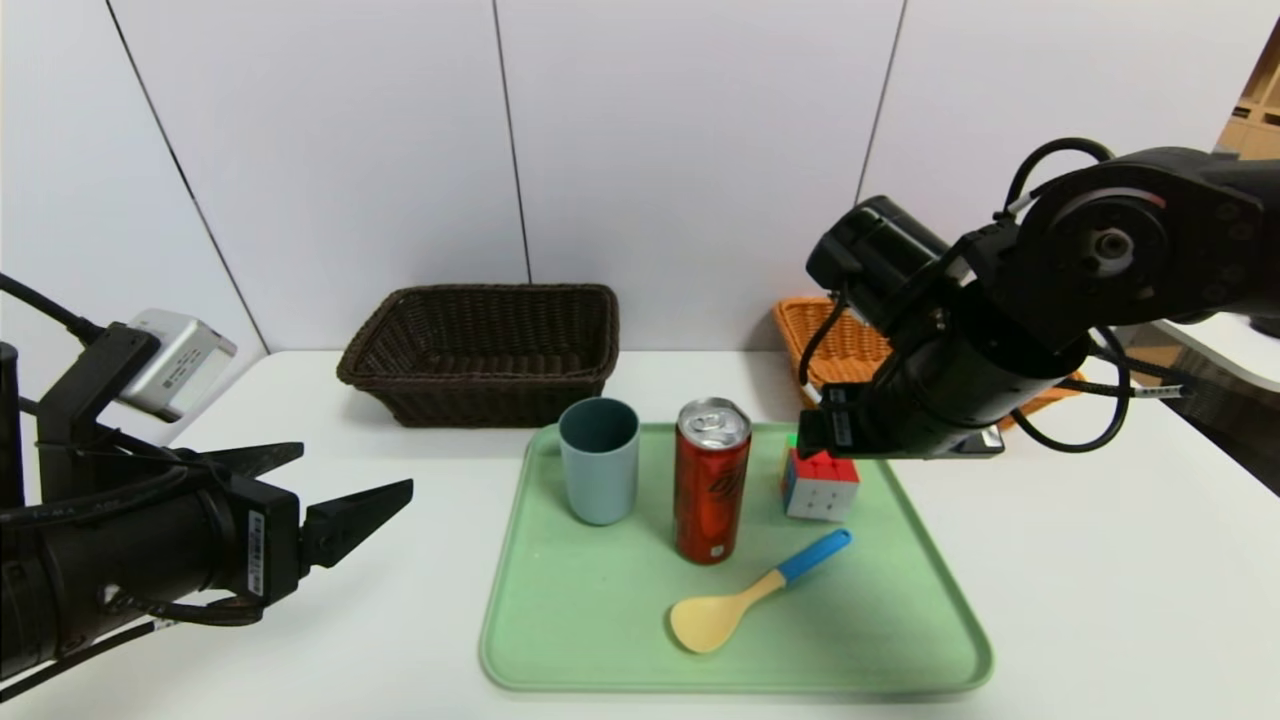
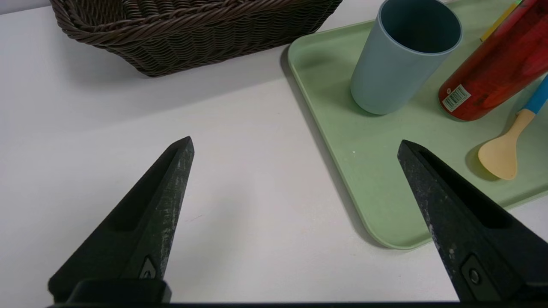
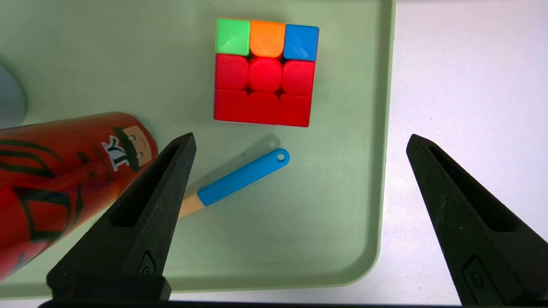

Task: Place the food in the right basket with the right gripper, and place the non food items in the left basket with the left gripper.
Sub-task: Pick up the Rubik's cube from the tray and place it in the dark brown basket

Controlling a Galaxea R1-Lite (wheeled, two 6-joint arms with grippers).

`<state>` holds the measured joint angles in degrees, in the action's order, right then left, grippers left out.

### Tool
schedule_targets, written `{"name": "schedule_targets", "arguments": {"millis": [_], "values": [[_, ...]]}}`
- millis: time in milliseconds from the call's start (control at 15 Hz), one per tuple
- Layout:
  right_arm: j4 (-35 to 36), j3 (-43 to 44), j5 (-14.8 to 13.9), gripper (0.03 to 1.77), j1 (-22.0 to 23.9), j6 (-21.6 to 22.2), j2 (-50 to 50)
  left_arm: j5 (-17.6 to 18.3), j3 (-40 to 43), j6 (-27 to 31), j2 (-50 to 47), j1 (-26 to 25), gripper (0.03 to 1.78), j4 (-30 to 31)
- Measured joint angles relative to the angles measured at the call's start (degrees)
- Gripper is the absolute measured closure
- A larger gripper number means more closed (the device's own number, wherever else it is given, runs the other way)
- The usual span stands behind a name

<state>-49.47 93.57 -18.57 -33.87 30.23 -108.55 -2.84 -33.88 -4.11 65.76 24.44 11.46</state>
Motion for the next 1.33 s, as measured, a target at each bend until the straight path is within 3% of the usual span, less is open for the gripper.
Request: {"name": "schedule_targets", "arguments": {"millis": [667,1200,1333], "values": [[7.13,-0.69,0.35,0.1,0.77,0.02,-5.4,-0.05,0.15,0.09,-0.02,0.09,0.12,0.04],[8.79,-1.38,0.18,0.11,1.57,-0.2,-7.89,-0.02,0.48,0.2,-0.21,0.09,0.12,0.0],[8.77,-1.65,0.13,0.48,1.73,-0.26,-7.98,0.0,0.43,0.2,-0.21,0.09,0.12,-0.02]]}}
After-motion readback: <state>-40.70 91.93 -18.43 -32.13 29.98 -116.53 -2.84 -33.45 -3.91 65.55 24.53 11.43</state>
